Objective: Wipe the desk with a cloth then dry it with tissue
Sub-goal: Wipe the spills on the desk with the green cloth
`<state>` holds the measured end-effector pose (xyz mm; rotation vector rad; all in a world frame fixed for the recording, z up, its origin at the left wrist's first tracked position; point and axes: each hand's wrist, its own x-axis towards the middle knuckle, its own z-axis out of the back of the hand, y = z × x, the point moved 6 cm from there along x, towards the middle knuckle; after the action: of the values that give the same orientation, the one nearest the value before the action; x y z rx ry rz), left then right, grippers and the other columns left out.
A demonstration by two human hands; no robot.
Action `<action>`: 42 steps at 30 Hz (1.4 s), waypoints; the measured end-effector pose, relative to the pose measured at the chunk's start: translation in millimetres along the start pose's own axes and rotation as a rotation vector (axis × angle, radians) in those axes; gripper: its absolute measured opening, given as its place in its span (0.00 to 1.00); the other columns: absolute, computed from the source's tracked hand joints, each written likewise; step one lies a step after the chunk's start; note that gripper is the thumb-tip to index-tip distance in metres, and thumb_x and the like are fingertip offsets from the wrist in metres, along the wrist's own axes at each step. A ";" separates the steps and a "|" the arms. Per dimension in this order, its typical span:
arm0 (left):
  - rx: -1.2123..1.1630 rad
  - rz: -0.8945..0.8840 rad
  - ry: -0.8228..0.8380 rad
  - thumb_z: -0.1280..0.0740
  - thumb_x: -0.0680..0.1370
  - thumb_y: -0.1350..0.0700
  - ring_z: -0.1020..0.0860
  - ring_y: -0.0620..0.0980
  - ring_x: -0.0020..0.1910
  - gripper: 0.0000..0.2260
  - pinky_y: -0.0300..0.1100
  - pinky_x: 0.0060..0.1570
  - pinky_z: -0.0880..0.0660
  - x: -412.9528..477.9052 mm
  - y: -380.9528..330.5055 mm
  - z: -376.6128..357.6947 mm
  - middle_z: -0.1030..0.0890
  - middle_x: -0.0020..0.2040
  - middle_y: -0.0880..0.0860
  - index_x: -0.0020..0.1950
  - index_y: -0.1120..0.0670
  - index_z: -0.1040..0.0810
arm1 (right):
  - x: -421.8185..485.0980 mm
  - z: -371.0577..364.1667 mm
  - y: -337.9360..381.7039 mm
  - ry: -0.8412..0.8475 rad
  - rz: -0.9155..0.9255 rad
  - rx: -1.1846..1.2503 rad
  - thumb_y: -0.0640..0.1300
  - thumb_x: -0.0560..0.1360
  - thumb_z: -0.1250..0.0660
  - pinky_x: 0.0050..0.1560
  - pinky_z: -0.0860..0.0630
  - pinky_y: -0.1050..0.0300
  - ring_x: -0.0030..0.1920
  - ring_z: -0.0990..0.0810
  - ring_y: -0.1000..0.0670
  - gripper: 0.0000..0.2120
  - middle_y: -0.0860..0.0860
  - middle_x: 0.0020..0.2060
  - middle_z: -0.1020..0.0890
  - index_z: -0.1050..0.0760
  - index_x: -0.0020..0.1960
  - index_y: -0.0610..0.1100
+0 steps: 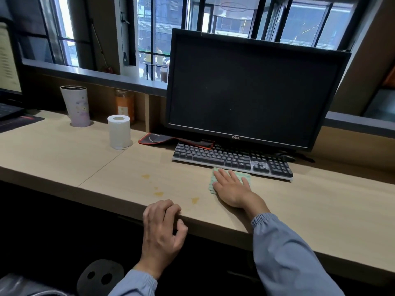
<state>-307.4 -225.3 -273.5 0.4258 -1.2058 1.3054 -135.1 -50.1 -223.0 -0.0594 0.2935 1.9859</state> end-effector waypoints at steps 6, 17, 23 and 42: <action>-0.041 -0.003 0.023 0.36 0.74 0.54 0.26 0.54 0.58 0.11 0.52 0.66 0.34 -5.1 7.9 -0.3 0.25 0.56 0.52 0.56 0.53 0.25 | -24.4 -6.8 11.5 -0.011 0.001 -0.003 0.57 0.86 0.61 0.79 0.65 0.39 0.82 0.64 0.49 0.28 0.56 0.83 0.60 0.60 0.84 0.55; -0.012 -0.028 -0.011 0.35 0.70 0.55 0.26 0.54 0.55 0.11 0.49 0.66 0.37 3.2 7.8 -2.7 0.27 0.54 0.49 0.52 0.49 0.29 | -70.2 -20.3 29.7 0.058 0.045 -0.021 0.58 0.86 0.59 0.79 0.66 0.42 0.81 0.67 0.54 0.27 0.61 0.81 0.63 0.62 0.83 0.59; 0.035 -0.051 0.052 0.34 0.71 0.54 0.26 0.53 0.56 0.12 0.52 0.65 0.35 0.6 9.9 -0.9 0.28 0.55 0.49 0.53 0.49 0.29 | -61.6 -15.3 33.5 0.030 -0.002 0.001 0.56 0.86 0.60 0.79 0.66 0.41 0.81 0.67 0.51 0.28 0.58 0.82 0.63 0.62 0.84 0.55; 0.053 -0.028 0.034 0.35 0.71 0.55 0.27 0.55 0.57 0.13 0.56 0.64 0.31 -7.7 6.6 -2.5 0.28 0.56 0.51 0.55 0.51 0.28 | -108.3 -32.6 44.4 -0.035 -0.037 -0.005 0.58 0.86 0.62 0.79 0.66 0.42 0.80 0.69 0.53 0.27 0.61 0.81 0.64 0.63 0.83 0.58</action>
<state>-310.7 -225.2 -283.5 0.4557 -1.1353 1.3184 -132.3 -171.5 -227.8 -0.0331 0.2625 1.9490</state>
